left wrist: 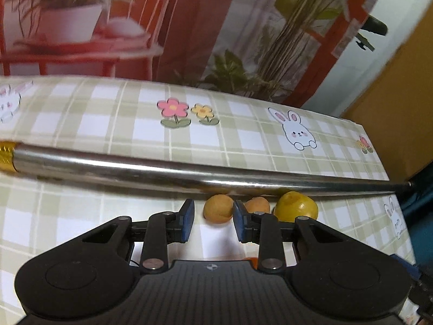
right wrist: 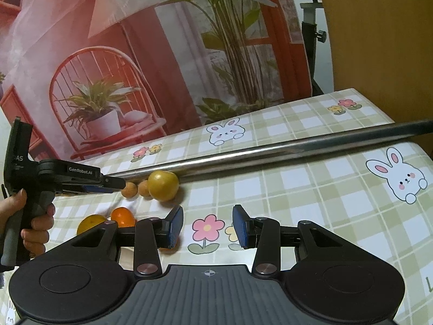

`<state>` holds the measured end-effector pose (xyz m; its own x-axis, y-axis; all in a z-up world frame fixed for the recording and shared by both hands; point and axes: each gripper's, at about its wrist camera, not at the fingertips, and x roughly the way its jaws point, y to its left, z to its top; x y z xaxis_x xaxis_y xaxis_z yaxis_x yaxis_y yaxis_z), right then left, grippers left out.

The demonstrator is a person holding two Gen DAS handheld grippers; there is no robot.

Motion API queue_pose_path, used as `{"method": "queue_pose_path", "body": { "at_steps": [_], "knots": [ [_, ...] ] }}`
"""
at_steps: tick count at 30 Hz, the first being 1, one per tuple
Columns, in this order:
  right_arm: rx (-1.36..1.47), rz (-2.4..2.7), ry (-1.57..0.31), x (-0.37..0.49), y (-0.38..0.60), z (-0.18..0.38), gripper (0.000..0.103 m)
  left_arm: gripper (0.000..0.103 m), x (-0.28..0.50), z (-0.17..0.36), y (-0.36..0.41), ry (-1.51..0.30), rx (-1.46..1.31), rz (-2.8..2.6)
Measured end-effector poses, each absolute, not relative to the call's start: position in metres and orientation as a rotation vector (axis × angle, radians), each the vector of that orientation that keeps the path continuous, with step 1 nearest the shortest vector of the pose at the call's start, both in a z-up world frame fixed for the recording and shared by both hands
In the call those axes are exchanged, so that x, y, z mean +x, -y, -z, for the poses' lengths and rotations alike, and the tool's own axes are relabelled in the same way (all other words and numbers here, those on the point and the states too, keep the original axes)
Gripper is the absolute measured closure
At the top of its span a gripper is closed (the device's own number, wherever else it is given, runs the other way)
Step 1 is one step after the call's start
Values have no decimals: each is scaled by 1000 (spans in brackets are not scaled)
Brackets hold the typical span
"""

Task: Organize fruits
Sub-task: 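Move both open tools back to the fruits beside the pole, then grasp a small brown round fruit with the left tool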

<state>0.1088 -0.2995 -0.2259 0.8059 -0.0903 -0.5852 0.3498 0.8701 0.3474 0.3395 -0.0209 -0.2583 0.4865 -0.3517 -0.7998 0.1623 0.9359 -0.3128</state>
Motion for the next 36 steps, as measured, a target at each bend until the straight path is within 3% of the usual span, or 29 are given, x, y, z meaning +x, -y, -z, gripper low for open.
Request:
{"method": "queue_pose_path", "body": {
  "at_steps": [14,20,36],
  "knots": [
    [477,245,-606,112,303,232,64,68,347,269,27,-1057,-268,334],
    [482,247,-610,111,305,234,64,74,344,268,25,-1044,-262,335],
    [437,200,-576,126,302,229,64,75,272,207,0,-811,-133,321]
  ]
}}
